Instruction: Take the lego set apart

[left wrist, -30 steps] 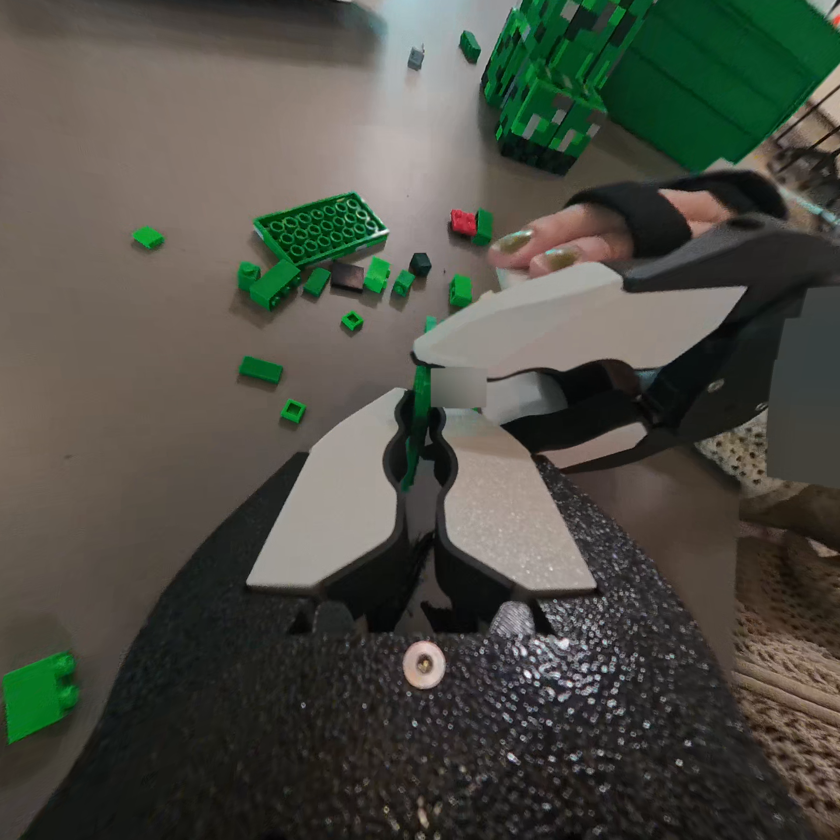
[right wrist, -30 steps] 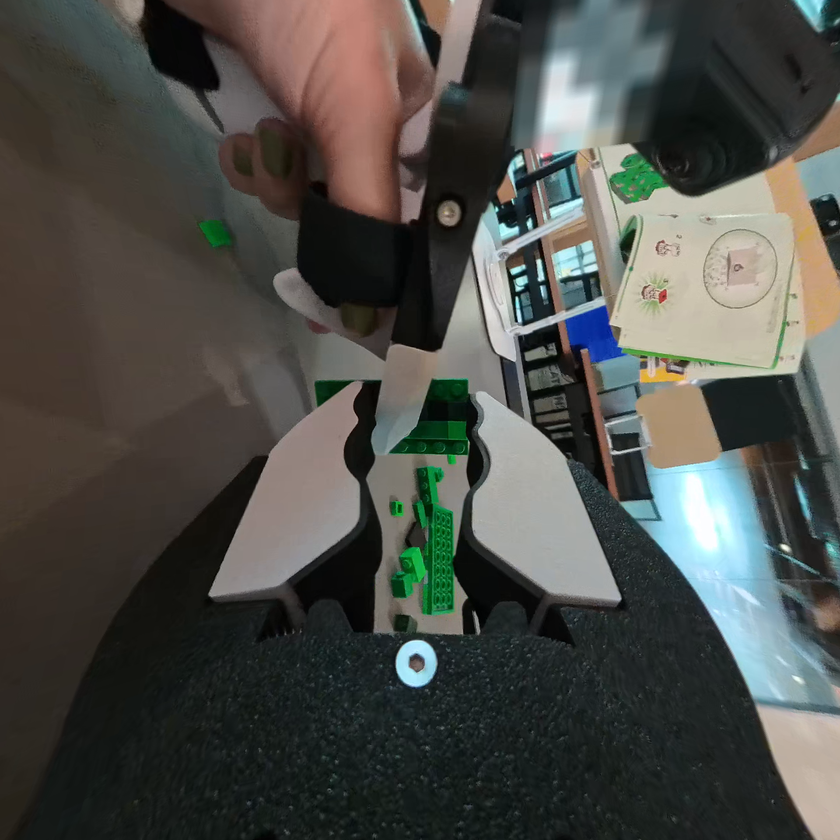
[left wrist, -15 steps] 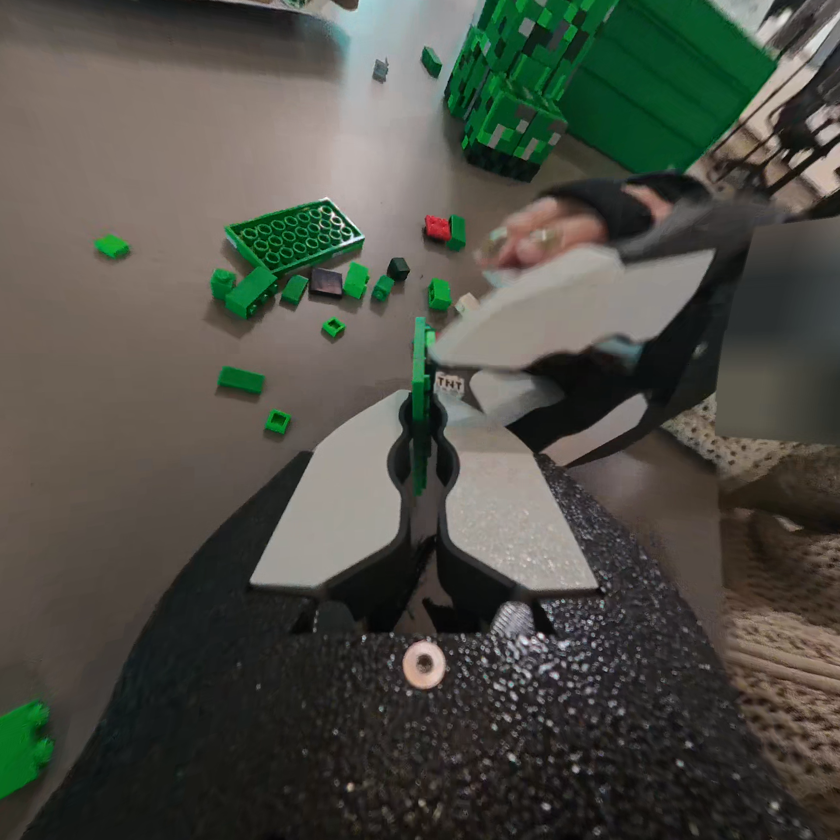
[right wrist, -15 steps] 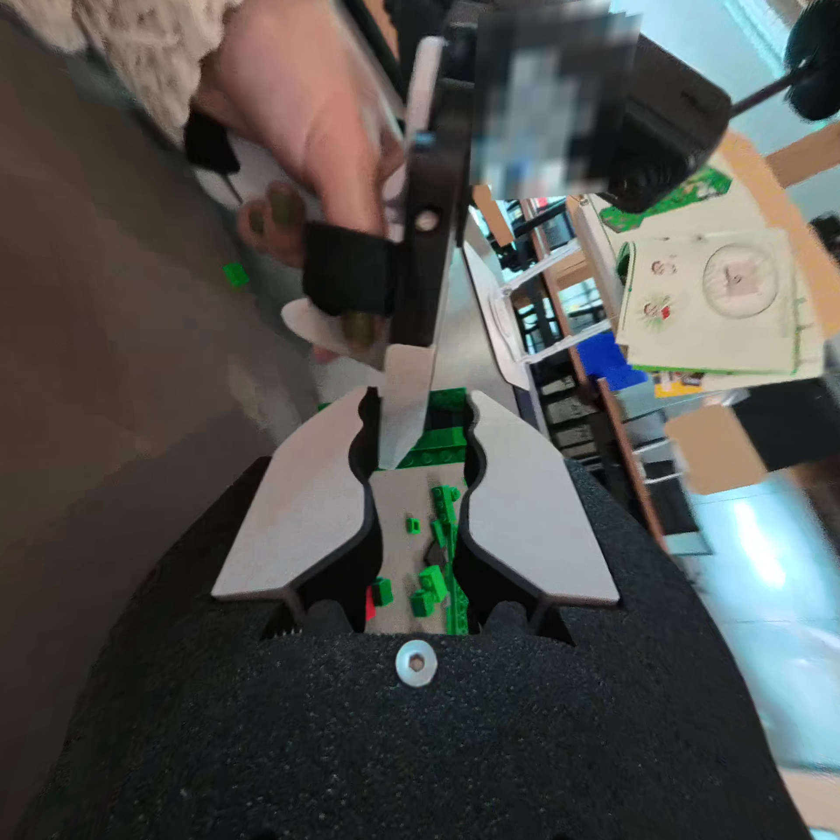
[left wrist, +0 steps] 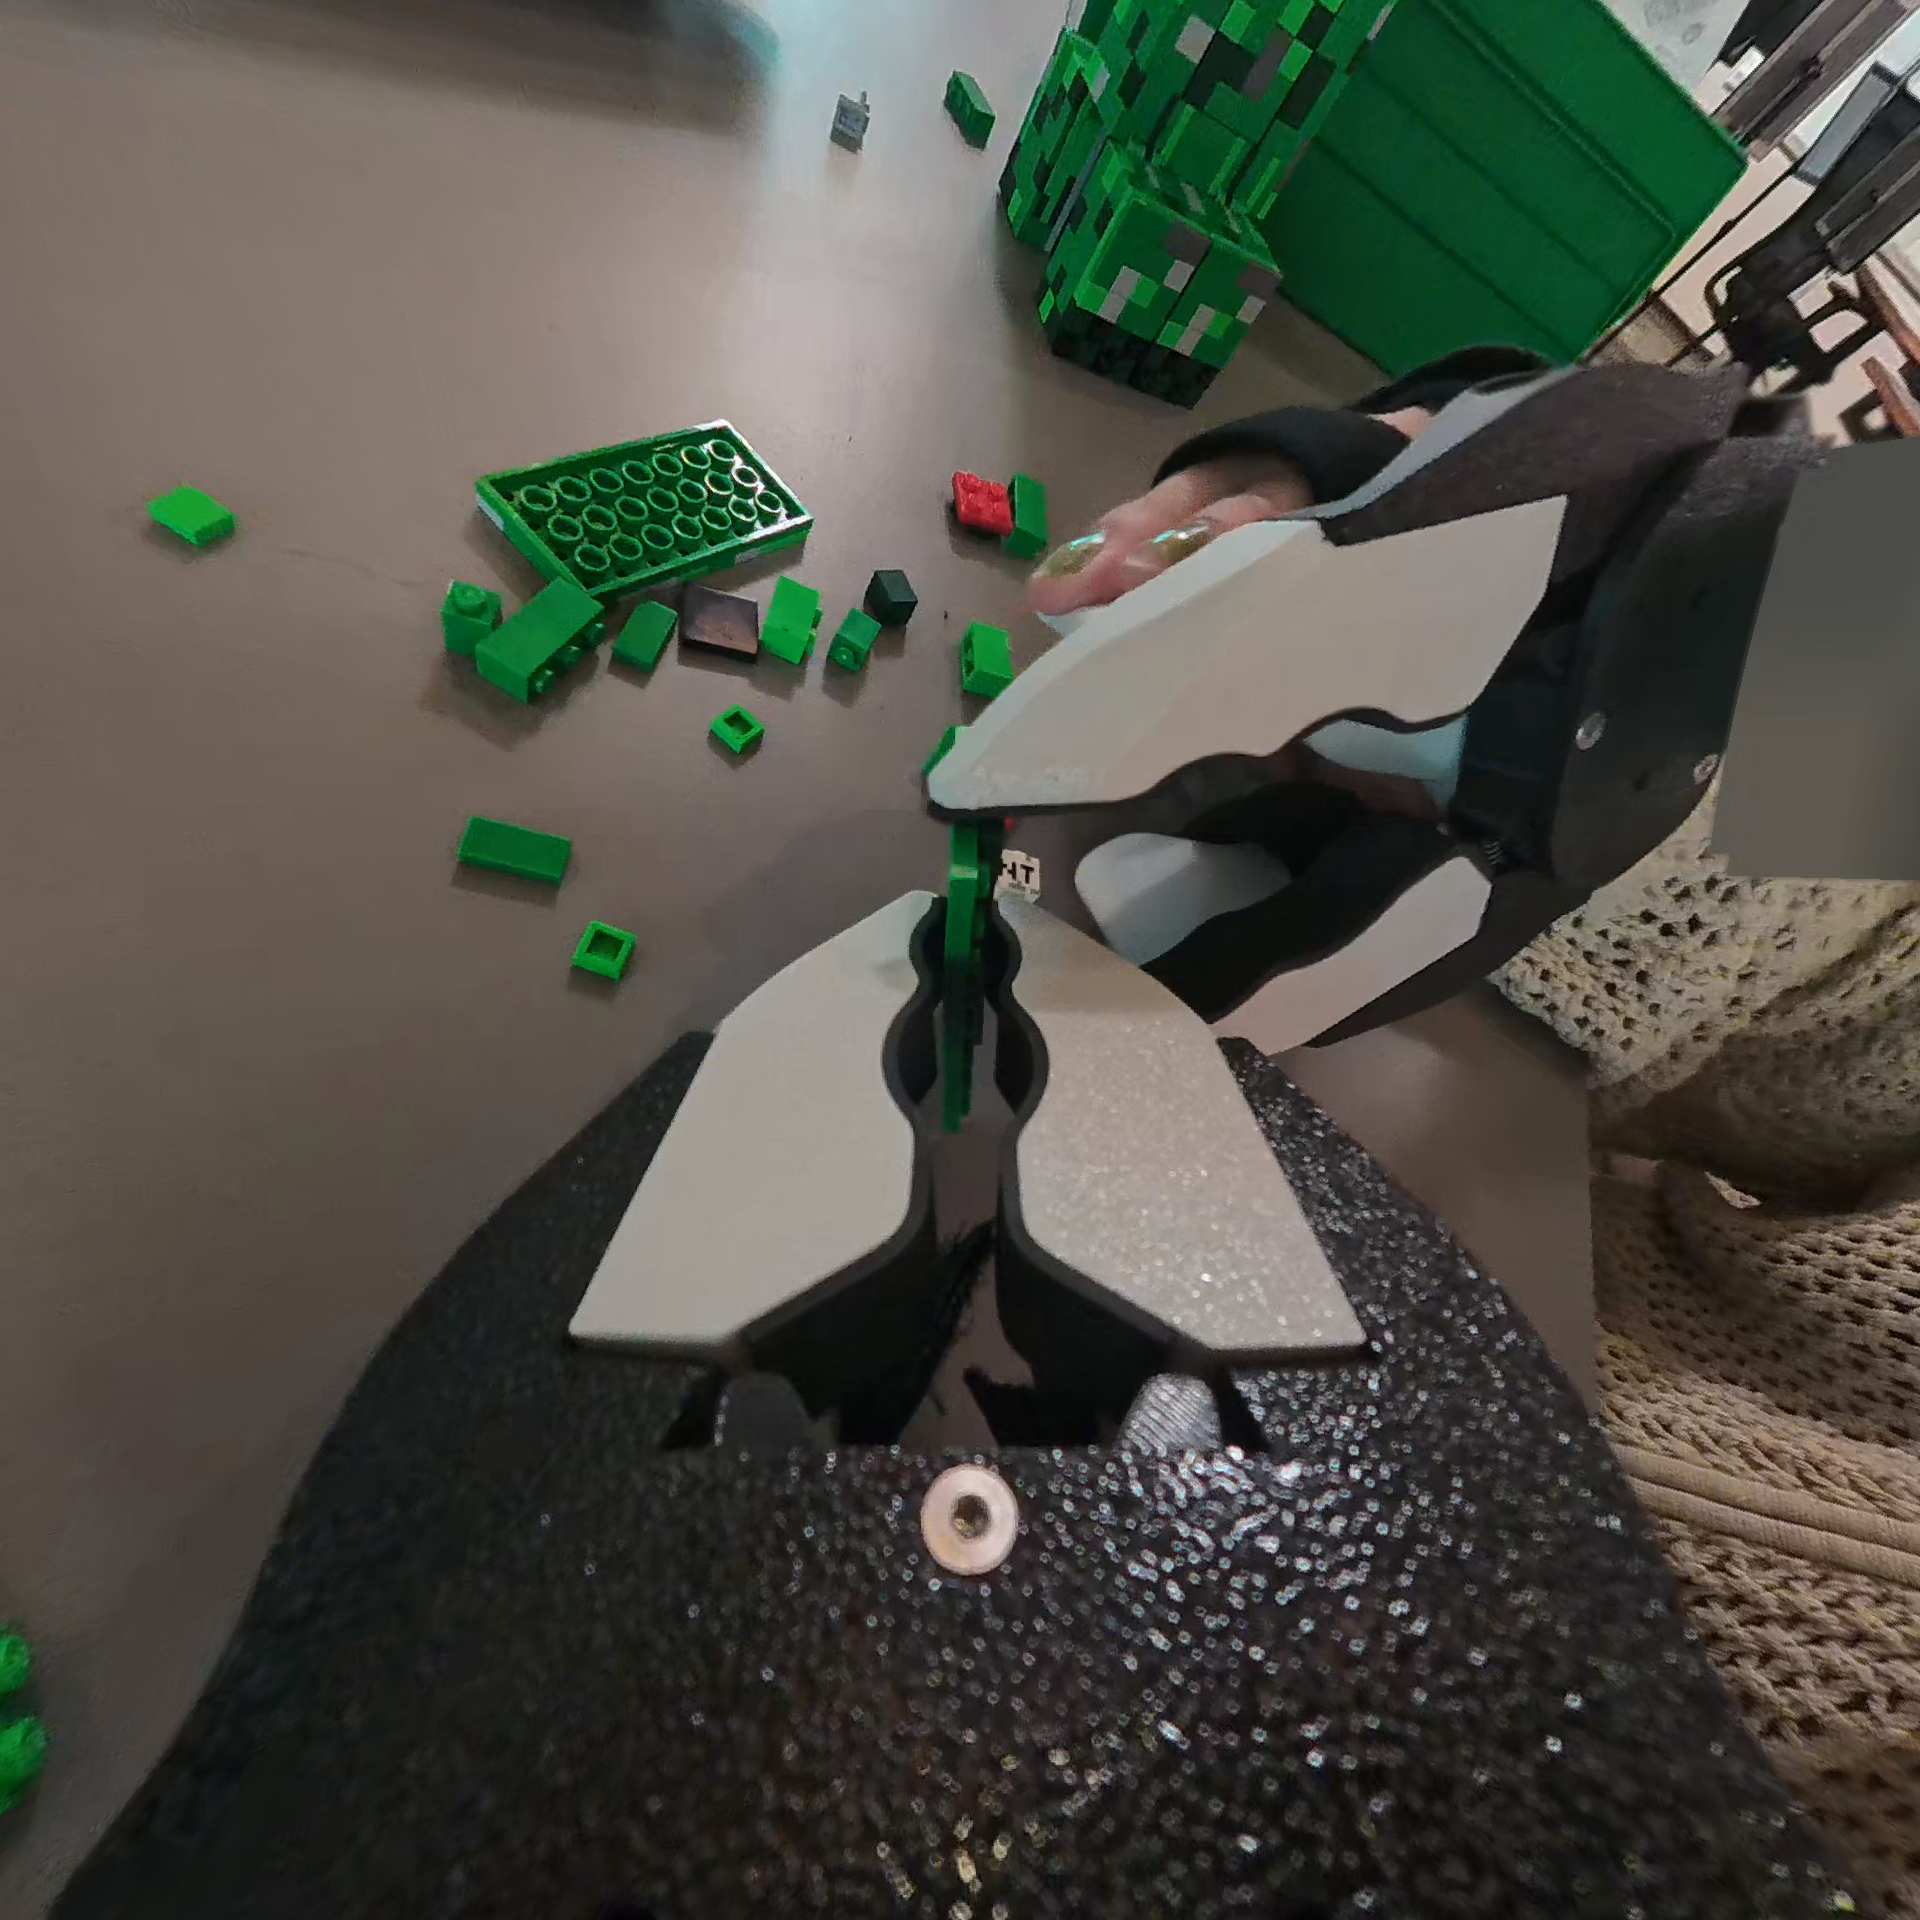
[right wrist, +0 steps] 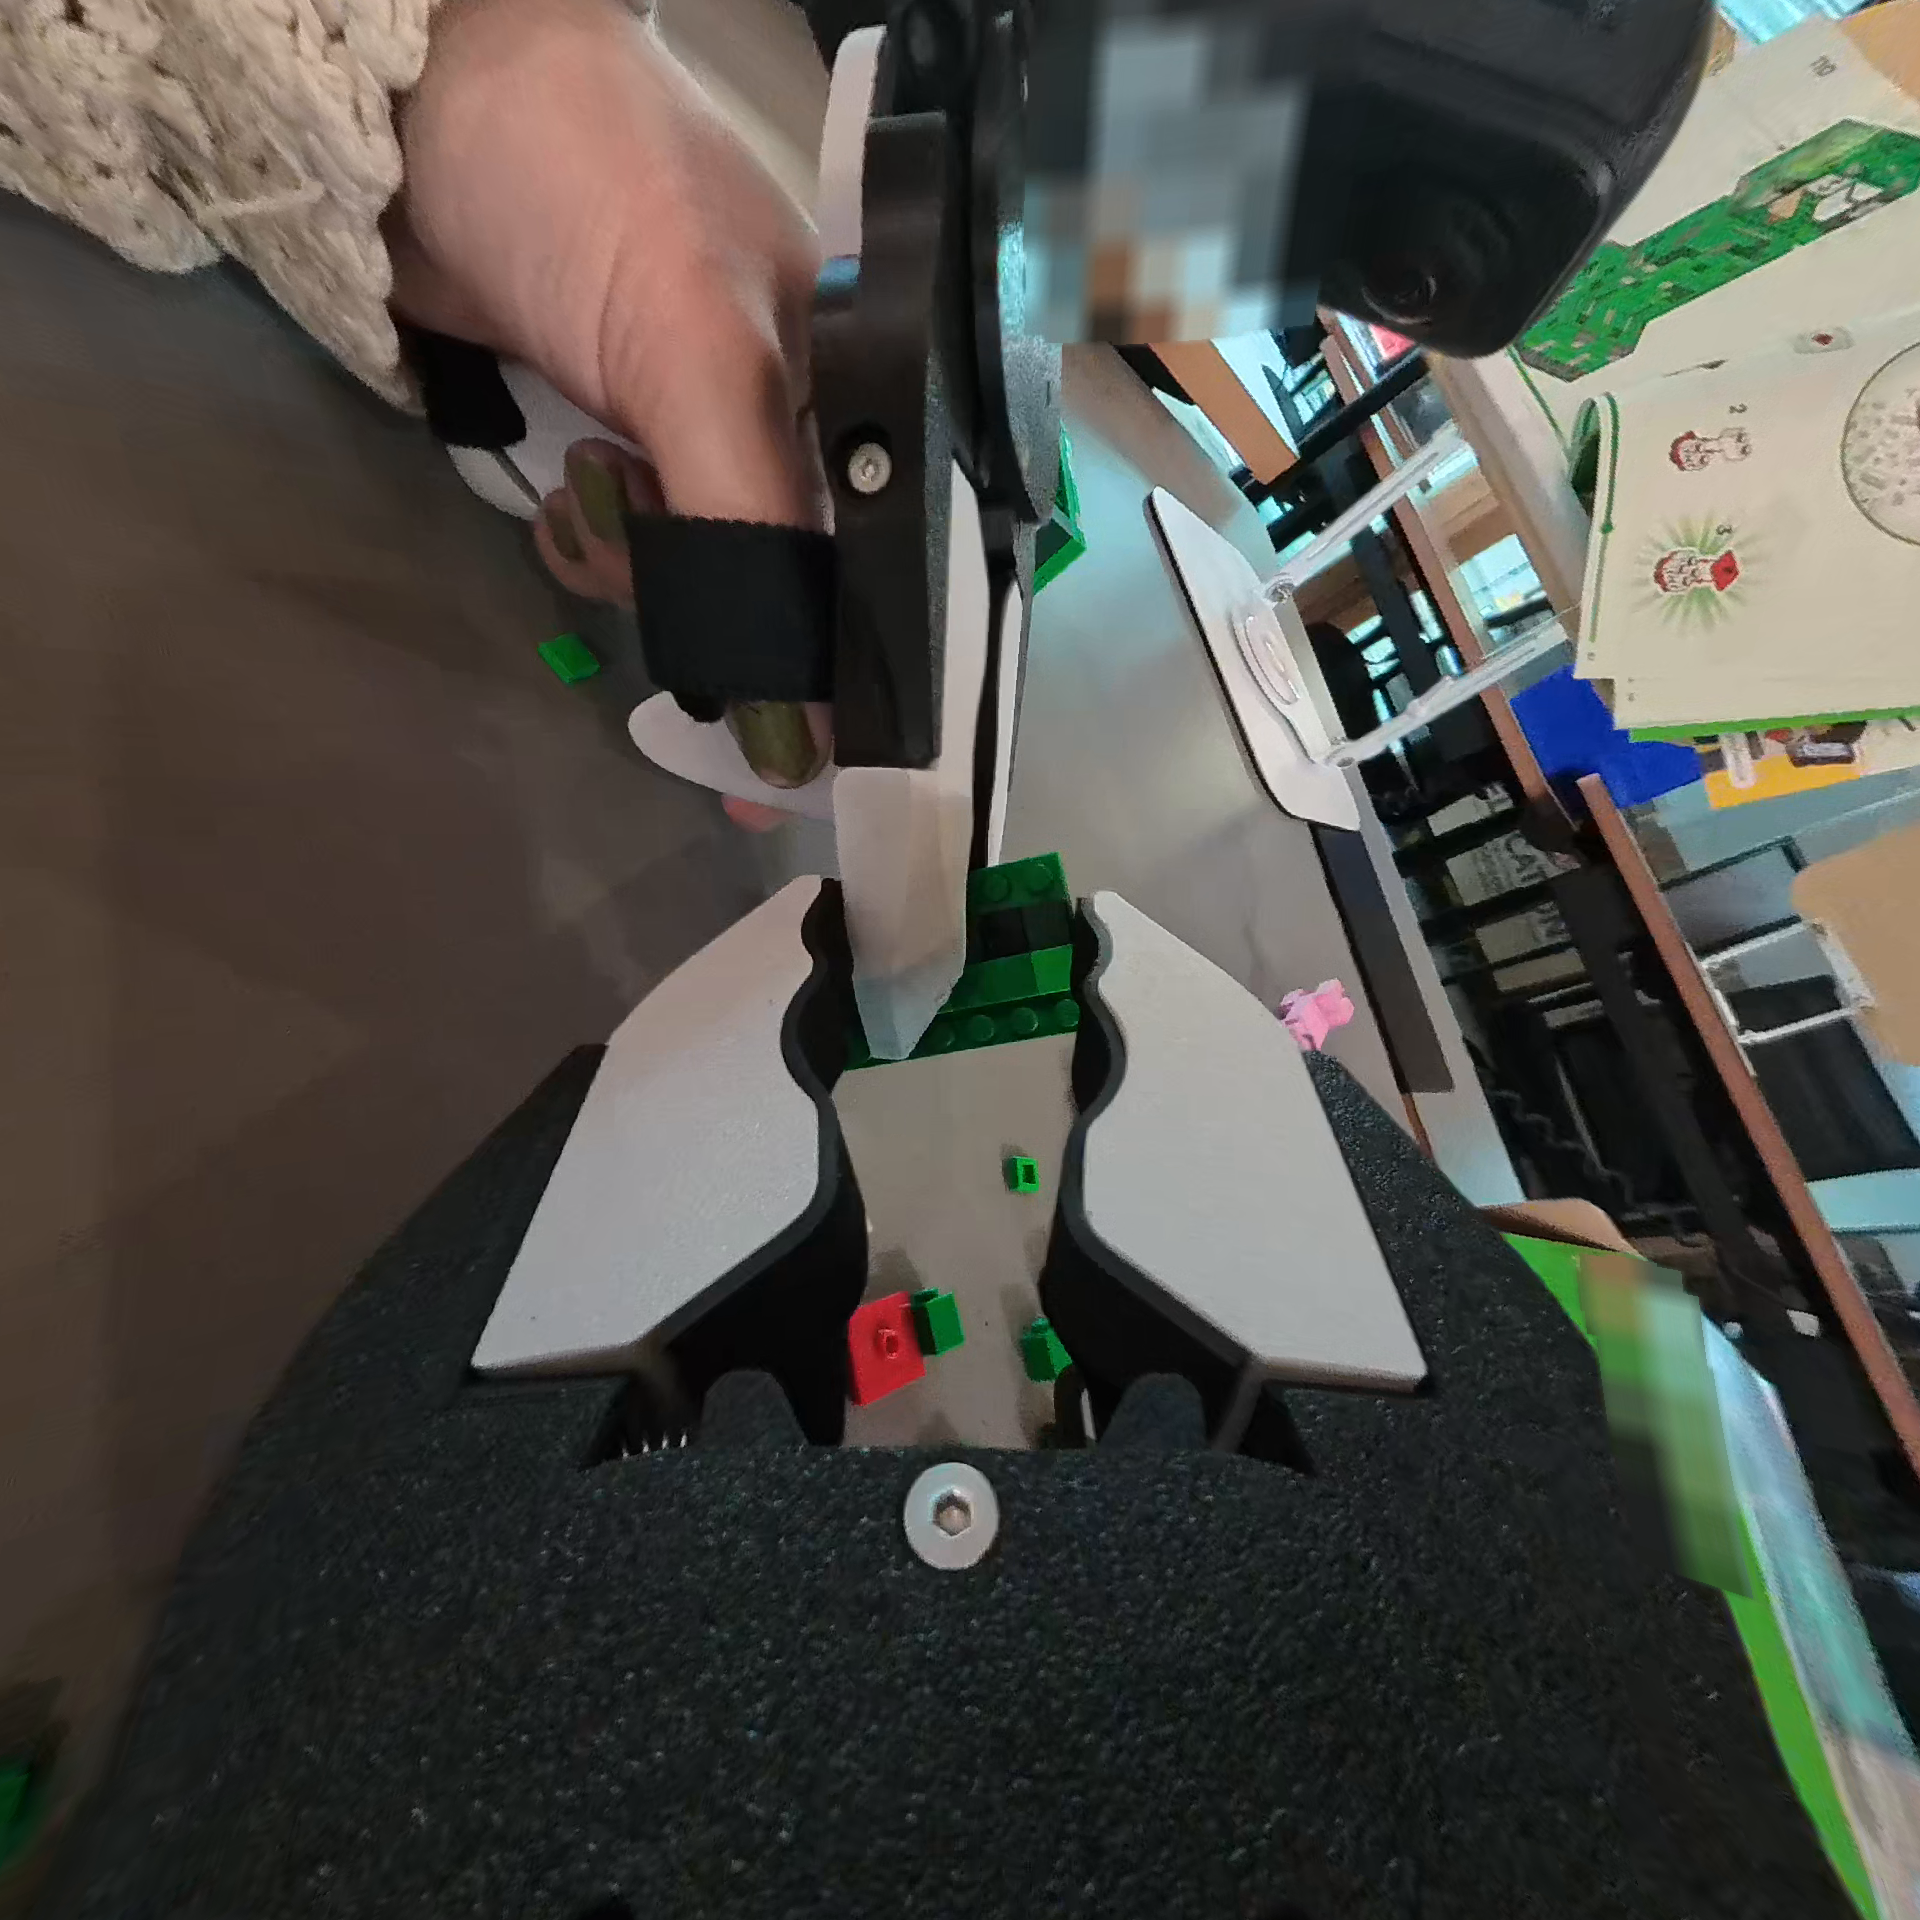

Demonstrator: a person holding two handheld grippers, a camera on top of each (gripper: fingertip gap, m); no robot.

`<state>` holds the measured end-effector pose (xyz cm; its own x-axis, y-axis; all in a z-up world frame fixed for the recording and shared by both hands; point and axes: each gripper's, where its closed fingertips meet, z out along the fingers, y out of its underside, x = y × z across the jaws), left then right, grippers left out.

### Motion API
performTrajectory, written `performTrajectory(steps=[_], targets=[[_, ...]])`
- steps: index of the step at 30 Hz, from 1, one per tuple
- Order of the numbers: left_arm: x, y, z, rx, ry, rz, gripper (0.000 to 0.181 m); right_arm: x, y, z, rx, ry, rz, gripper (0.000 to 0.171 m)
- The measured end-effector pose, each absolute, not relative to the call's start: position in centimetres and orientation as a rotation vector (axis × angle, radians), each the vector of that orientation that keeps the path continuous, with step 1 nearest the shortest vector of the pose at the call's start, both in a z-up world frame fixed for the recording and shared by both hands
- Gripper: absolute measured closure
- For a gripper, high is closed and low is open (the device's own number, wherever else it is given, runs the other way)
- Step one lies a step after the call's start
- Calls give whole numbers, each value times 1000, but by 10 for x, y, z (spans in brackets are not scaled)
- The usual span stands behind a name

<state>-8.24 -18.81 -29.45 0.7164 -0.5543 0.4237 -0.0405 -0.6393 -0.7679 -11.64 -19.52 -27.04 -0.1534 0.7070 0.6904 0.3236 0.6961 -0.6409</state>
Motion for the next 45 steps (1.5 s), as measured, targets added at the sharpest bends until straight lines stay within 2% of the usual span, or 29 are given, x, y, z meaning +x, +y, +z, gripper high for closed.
performTrajectory(steps=[10,11,13,19,23,27,45], targets=[[-84,-188,-293,-2140,399,-915,175,-118,-196,-270,-743,-1742,245,136],[-85,-184,-291,-2135,336,-937,174,-116,-198,-273,-700,-1773,213,150],[-86,-186,-296,-2157,309,-999,176,-117,-199,-278,-674,-1768,116,153],[-84,-186,-295,-2144,356,-929,175,-117,-202,-274,-675,-1739,216,150],[-85,-185,-295,-2144,347,-933,176,-117,-188,-269,-788,-1700,263,123],[-84,-186,-295,-2143,356,-937,176,-115,-190,-273,-817,-1727,321,132],[-84,-188,-295,-2139,413,-894,176,-114,-190,-275,-840,-1772,314,130]])
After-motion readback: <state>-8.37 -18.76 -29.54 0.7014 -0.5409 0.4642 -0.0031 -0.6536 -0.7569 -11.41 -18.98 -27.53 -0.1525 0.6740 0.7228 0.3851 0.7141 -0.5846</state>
